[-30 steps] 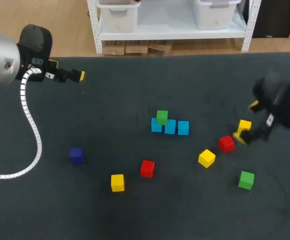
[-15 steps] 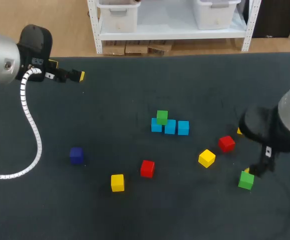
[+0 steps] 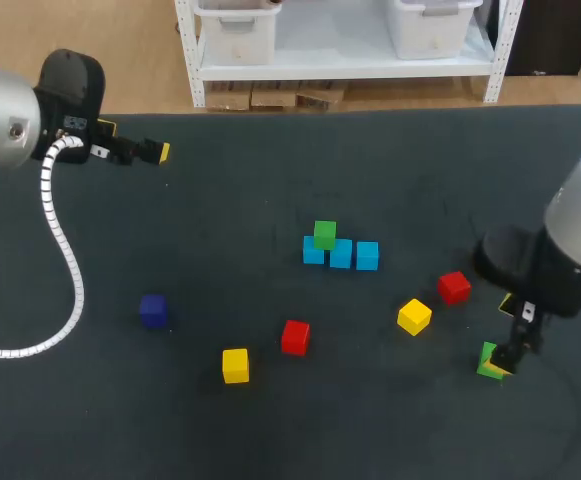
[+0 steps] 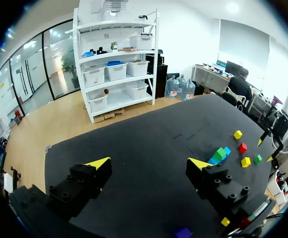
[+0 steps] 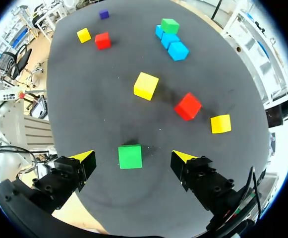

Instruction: Place the blue cubes, place green cubes on the blue cubes, place the yellow cubes on the green cubes, then place the red cubes on the yellow cubes, and place purple cube on the red cubes.

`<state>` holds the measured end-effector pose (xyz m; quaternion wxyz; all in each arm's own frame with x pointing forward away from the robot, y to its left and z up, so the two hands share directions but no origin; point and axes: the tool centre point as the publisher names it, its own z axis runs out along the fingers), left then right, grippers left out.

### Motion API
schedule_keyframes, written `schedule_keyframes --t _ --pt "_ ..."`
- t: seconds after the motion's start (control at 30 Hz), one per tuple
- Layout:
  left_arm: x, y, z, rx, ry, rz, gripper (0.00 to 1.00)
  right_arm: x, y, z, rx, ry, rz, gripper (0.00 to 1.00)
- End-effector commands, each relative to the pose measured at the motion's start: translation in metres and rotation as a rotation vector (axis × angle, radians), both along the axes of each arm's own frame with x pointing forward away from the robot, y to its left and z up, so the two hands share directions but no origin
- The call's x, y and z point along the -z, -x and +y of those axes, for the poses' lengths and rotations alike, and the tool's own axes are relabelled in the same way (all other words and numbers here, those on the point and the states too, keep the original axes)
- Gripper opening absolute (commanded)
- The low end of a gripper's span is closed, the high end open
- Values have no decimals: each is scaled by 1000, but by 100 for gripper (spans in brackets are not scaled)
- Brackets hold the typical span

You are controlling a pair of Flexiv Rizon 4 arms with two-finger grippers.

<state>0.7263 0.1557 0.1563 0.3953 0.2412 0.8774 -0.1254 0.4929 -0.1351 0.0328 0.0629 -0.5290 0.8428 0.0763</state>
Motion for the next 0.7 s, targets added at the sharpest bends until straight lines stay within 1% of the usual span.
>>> schedule_keyframes --t 0.03,0.23,0.57,0.6,0.63,0.67,0.7 --pt "0 -1 2 9 6 -1 100 14 -7 7 -40 -63 169 100" --pt "0 -1 2 9 6 -1 100 27 -11 6 -40 -56 182 100" --pt "0 -1 2 9 6 -1 100 38 -10 0 -56 -14 200 100" --pt "0 -1 2 9 6 -1 100 38 -10 0 -62 -10 196 75" --pt "0 -1 2 9 6 -1 100 38 -9 -1 -66 -7 194 63" --pt "0 -1 2 9 6 -1 100 37 -9 -1 -70 -5 191 43" --pt "0 -1 2 9 6 -1 100 37 -9 -1 -71 -3 188 35"
